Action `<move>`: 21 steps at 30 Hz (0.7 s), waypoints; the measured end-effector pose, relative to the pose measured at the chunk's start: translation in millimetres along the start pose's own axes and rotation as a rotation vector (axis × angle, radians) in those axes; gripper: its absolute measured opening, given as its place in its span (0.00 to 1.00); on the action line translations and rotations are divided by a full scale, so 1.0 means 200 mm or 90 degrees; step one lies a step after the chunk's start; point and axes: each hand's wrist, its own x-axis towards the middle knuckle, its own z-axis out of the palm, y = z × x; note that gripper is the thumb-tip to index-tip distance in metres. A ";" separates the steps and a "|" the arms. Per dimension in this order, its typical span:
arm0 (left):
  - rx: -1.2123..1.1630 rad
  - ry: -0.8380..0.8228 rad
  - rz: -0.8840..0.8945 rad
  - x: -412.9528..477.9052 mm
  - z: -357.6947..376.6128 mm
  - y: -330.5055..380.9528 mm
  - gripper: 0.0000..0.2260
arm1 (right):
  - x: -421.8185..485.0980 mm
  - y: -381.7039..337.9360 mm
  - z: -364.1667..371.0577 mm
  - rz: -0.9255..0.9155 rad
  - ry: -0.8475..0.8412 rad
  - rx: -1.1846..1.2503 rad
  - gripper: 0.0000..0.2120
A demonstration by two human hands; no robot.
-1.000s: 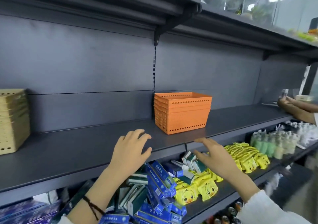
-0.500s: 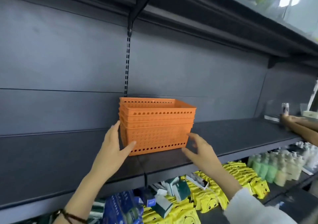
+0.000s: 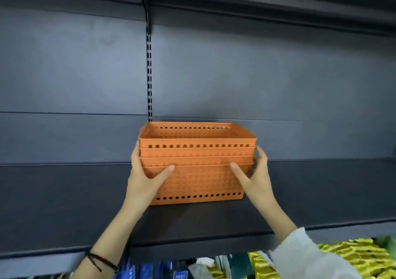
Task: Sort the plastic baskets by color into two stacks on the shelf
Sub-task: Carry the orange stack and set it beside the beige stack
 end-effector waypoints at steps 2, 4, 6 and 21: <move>-0.006 -0.004 -0.008 0.01 0.10 0.00 0.42 | 0.10 0.08 -0.11 -0.006 0.007 0.002 0.48; -0.026 -0.003 -0.022 0.01 0.19 0.00 0.40 | 0.20 0.14 -0.21 0.006 -0.021 0.028 0.49; -0.039 0.008 -0.034 -0.01 0.26 -0.01 0.40 | 0.28 0.20 -0.28 0.019 -0.078 0.082 0.47; -0.014 0.132 -0.100 -0.19 0.40 0.04 0.18 | 0.29 0.28 -0.26 0.042 -0.230 0.332 0.40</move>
